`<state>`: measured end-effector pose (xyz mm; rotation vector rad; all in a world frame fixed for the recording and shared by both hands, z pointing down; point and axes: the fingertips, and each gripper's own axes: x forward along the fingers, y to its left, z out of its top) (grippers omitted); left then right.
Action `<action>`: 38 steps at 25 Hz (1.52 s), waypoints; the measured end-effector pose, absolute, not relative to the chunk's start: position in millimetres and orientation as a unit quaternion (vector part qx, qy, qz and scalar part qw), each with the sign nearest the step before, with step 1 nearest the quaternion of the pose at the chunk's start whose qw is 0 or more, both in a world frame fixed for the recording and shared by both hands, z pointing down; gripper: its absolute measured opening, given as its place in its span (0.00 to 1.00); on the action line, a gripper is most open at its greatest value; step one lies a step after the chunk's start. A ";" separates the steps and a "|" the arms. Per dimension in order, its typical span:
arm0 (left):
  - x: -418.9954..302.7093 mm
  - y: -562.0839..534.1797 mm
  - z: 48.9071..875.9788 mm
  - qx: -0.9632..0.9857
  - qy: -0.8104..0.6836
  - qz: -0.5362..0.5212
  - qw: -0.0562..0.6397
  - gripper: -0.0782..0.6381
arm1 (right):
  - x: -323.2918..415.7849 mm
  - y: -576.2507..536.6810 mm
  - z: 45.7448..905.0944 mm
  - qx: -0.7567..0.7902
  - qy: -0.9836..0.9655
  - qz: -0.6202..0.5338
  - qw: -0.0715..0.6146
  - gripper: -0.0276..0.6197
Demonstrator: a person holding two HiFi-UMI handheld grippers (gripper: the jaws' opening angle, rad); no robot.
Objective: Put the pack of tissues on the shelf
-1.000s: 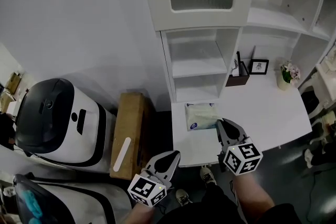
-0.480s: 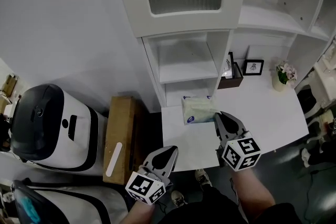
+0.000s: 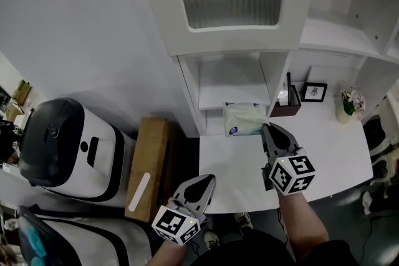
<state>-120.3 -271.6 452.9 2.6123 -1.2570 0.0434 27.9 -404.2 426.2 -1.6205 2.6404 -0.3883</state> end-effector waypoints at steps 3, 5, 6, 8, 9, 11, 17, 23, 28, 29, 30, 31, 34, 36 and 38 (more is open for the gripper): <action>-120.1 -280.1 450.5 0.890 -0.441 0.011 0.118 0.11 | 28.4 -424.5 422.1 -0.518 0.847 -0.120 0.011 0.05; -119.9 -285.1 450.5 0.887 -0.447 0.010 0.118 0.11 | 29.3 -438.0 420.0 -0.519 0.846 -0.118 0.012 0.06; -119.7 -287.5 450.9 0.885 -0.450 0.009 0.118 0.11 | 29.5 -444.8 419.5 -0.520 0.846 -0.117 0.012 0.06; -118.6 -292.1 451.9 0.882 -0.456 0.010 0.119 0.11 | 28.9 -458.4 419.3 -0.522 0.845 -0.117 0.011 0.05; -117.8 -294.4 452.5 0.881 -0.458 0.010 0.119 0.11 | 28.0 -465.0 419.7 -0.522 0.845 -0.117 0.010 0.05; -115.7 -298.5 453.8 0.878 -0.463 0.011 0.121 0.11 | 25.3 -476.9 421.0 -0.522 0.845 -0.118 0.009 0.06; -111.9 -310.9 455.7 0.870 -0.478 0.015 0.123 0.11 | 15.3 -504.0 429.0 -0.519 0.846 -0.122 0.002 0.06; -110.3 -319.5 457.8 0.862 -0.491 0.018 0.127 0.11 | 10.3 -522.3 439.9 -0.521 0.844 -0.123 -0.012 0.06; -108.0 -323.7 459.0 0.857 -0.499 0.020 0.130 0.11 | 7.8 -533.9 446.1 -0.523 0.842 -0.130 -0.020 0.06; -106.6 -323.7 459.4 0.856 -0.499 0.020 0.131 0.11 | 7.6 -535.7 447.3 -0.525 0.841 -0.131 -0.022 0.06; -105.2 -323.4 459.8 0.856 -0.500 0.021 0.132 0.11 | 7.4 -537.2 448.7 -0.526 0.840 -0.133 -0.024 0.06; -103.8 -322.9 460.3 0.855 -0.501 0.022 0.133 0.11 | 7.1 -538.5 450.1 -0.527 0.838 -0.135 -0.026 0.06; -101.6 -321.9 461.4 0.853 -0.504 0.025 0.134 0.11 | 6.3 -542.6 454.4 -0.530 0.836 -0.142 -0.030 0.06; -101.7 -321.6 462.1 0.850 -0.508 0.026 0.136 0.11 | 5.4 -545.3 457.0 -0.529 0.835 -0.147 -0.029 0.06; -101.2 -320.8 462.7 0.848 -0.512 0.028 0.137 0.11 | 4.2 -546.9 459.5 -0.529 0.835 -0.150 -0.028 0.06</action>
